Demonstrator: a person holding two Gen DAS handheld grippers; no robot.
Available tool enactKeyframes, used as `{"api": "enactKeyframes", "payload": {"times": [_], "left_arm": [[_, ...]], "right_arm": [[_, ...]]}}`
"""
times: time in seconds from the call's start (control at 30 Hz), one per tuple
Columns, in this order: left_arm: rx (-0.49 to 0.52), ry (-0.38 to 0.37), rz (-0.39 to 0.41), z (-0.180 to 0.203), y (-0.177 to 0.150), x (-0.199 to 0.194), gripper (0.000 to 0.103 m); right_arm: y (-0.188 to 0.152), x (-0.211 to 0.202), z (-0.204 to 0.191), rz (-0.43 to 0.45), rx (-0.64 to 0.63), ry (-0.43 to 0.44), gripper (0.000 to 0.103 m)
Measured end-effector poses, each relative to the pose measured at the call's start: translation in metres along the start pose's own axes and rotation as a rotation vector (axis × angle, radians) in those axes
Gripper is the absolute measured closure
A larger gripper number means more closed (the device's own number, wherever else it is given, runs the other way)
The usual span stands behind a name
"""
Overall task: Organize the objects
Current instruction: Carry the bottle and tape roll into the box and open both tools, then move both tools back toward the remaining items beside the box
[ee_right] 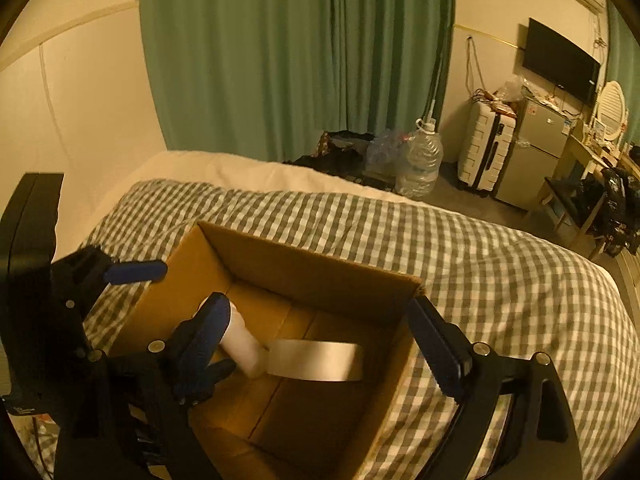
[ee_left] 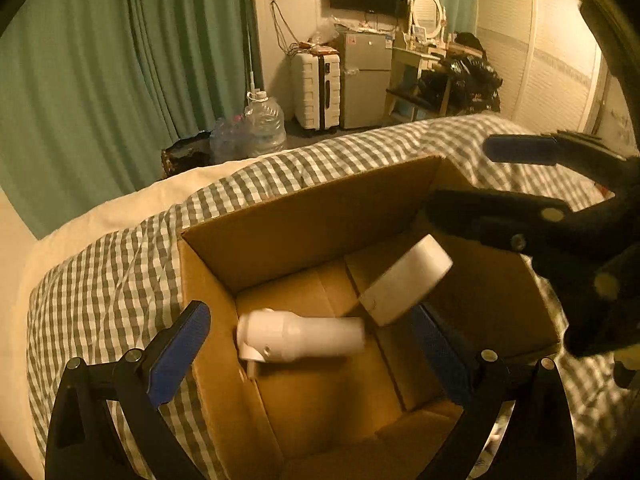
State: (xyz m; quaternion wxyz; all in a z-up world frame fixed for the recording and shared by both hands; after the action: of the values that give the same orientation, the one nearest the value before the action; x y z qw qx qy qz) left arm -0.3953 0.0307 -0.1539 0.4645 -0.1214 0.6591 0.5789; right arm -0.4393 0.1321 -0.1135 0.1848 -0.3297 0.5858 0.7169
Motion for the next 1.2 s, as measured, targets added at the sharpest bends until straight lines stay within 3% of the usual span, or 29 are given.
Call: {"api": "enactKeyframes", "payload": {"times": [0.3,0.57,0.7,0.8,1.0,1.2], "left_arm": [[-0.013,0.047,0.061,0.007,0.014,-0.064,0.000],[-0.015,0.106,0.150,0.023,0.028,-0.149,0.000],[-0.010,0.146,0.169,0.034,0.029,-0.186,0.000],[-0.016,0.152,0.184,0.044,0.029,-0.211,0.000],[0.010,0.160,0.177,0.061,0.010,-0.241,0.000],[0.012,0.143,0.129,0.063,-0.033,-0.236,0.000]], "right_arm": [[0.007,-0.062,0.008,0.037,-0.006,-0.054,0.012],[0.024,-0.153,0.012,0.127,-0.026,-0.097,0.010],[0.022,-0.190,0.019,0.130,0.000,-0.138,0.008],[0.016,-0.218,0.020,0.135,0.005,-0.122,0.007],[-0.004,-0.257,0.012,0.153,-0.084,-0.135,0.007],[-0.037,-0.273,0.007,0.157,-0.142,-0.128,0.007]]}}
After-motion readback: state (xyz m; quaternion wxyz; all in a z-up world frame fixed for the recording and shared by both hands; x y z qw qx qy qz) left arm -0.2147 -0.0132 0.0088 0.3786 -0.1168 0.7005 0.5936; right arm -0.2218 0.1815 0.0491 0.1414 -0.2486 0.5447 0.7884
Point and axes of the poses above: each gripper's, at about its wrist camera, not at the fingertips, and x roughly the way its jaws point, z to its right, y to its top, the point moved 9 cm from there along x, roughly the way its jaws point, and after that the axes turned 10 degrees about -y, right-handed, at the moved point
